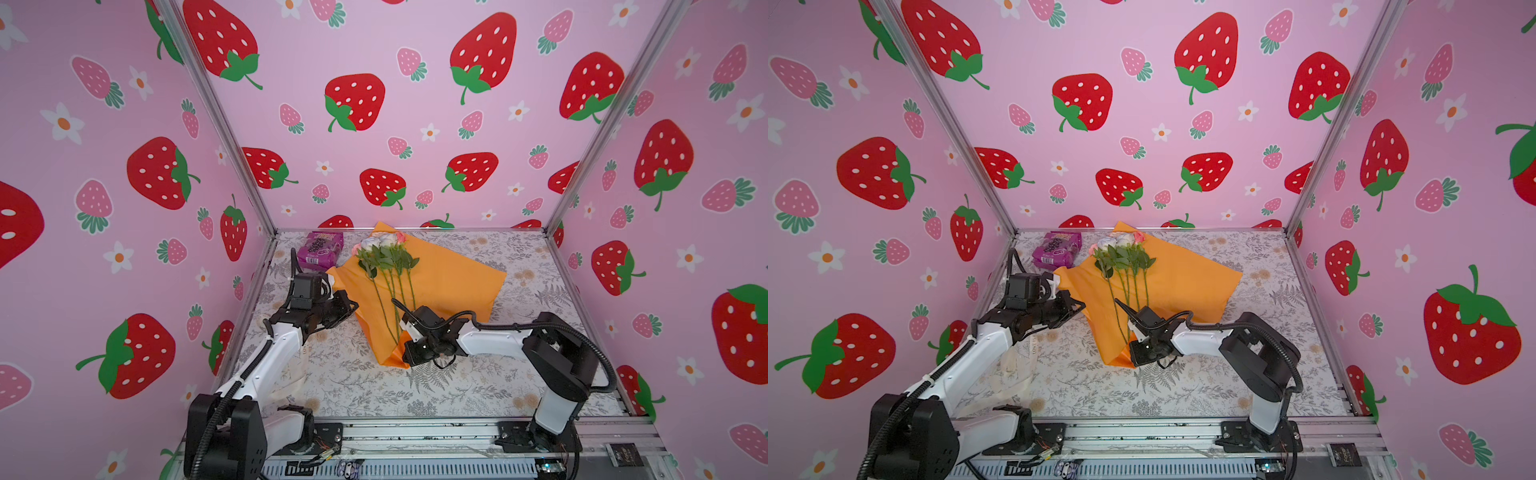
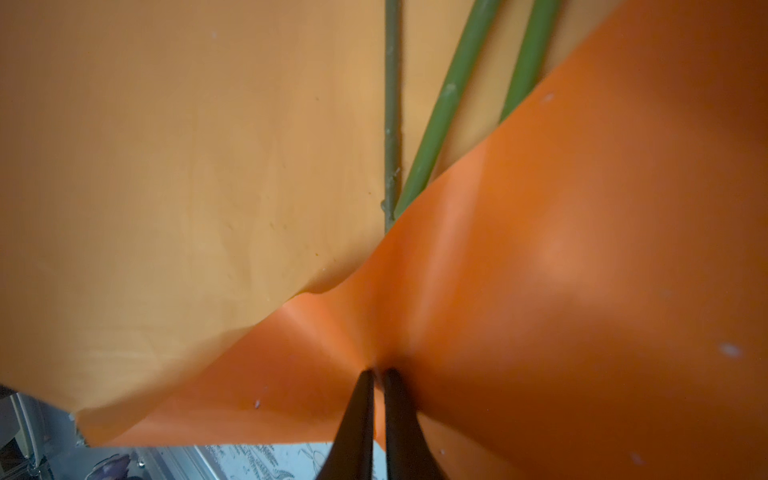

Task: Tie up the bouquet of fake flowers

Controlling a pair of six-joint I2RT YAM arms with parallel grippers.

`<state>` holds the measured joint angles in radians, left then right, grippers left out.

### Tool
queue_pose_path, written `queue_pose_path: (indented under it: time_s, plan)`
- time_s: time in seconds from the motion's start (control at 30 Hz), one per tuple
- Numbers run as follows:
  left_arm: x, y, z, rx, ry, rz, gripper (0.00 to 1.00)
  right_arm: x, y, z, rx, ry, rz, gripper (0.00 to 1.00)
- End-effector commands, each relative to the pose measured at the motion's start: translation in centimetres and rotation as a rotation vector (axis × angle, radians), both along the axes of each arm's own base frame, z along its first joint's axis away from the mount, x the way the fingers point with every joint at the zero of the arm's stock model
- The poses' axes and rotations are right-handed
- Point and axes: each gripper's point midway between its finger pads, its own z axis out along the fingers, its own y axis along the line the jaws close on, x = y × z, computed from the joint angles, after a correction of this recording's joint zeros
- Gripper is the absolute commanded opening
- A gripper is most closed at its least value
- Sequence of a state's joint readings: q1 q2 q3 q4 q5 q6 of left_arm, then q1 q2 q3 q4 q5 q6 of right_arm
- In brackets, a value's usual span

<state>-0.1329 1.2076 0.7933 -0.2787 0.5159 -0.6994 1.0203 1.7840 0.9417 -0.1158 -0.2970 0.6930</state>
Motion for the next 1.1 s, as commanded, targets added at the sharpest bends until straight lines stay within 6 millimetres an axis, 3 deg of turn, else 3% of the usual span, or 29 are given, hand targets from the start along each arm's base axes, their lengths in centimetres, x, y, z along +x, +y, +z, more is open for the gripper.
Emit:
queue_pose_path:
  time_s: [0.0, 0.37, 0.6, 0.87, 1.07]
  plan:
    - [0.6, -1.4, 1.8, 0.011, -0.036, -0.06, 0.0, -0.3, -1.4, -2.3, -0.064, 0.022, -0.005, 0.12]
    - [4.1, -4.3, 4.0, 0.003, -0.074, -0.072, 0.0, -0.7, -1.6, -2.9, -0.032, 0.043, -0.008, 0.13]
    - [4.9, -7.5, 2.9, -0.002, -0.047, -0.15, 0.0, -0.9, -1.6, -2.8, 0.005, 0.057, -0.011, 0.13]
    - [5.6, -9.3, 2.3, 0.017, -0.04, -0.179, 0.0, -0.1, -0.3, 0.7, 0.167, 0.036, -0.03, 0.16]
    - [6.8, -9.5, 2.8, 0.016, -0.056, -0.147, 0.0, 0.7, -1.7, 2.1, 0.168, -0.013, -0.087, 0.2]
